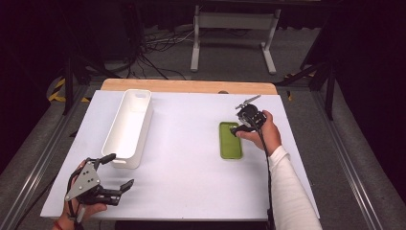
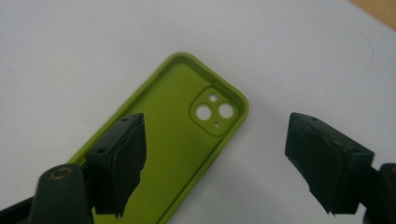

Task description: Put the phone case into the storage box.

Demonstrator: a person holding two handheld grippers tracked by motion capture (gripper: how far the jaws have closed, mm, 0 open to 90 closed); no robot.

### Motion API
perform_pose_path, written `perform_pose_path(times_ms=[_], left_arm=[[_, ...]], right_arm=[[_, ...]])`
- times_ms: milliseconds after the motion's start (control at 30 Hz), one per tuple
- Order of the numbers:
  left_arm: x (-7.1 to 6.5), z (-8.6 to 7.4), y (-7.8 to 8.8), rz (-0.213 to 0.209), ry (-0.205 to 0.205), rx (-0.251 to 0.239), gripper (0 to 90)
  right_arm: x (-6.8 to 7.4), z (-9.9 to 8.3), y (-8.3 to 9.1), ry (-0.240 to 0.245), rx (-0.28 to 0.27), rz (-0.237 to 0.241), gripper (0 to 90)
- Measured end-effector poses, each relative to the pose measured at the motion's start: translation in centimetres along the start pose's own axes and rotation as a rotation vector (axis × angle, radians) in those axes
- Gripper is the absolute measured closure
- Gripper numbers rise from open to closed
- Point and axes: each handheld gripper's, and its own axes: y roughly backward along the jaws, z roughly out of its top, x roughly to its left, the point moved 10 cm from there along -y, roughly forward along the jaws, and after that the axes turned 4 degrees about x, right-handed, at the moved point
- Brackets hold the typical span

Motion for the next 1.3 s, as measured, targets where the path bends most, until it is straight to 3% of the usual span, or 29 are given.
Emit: perform_pose_path(times_ms=[233,300,433,533,933,1133,1300], left_arm=[[-0.2,-0.1,-0.3,-0.013,0.004,0.006,4.5],[-0.4,-0.1,-0.3,-0.018,-0.004,0.012,4.7],[-0.5,0.0,-0.5,-0.023,0.002,0.010,4.9],[-0.6,-0.2,-0.6,-0.029,-0.010,0.030,5.0],[-0.7,-0.5,-0.7,-0.047,0.008,0.039,5.1],[-1.0,-0.5,-0.9,-0.063,-0.001,0.043,5.1],[-1.1,-0.6,-0.9,-0.072,0.001,0.047,5.1]], right_arm=[[-1.3,0.2,-2.2,-0.032,0.070,-0.002,26.2],[-1.6,0.3,-2.7,-0.049,0.072,0.002,32.7],[-2.1,0.5,-3.3,-0.065,0.092,0.013,36.4],[-2.7,0.2,-4.1,-0.084,0.146,0.014,43.8],[-2.9,0.8,-5.0,-0.093,0.171,0.047,68.9],[-2.5,1.1,-5.2,-0.086,0.199,0.089,80.1],[-2.4,1.2,-5.5,-0.094,0.212,0.072,80.2]])
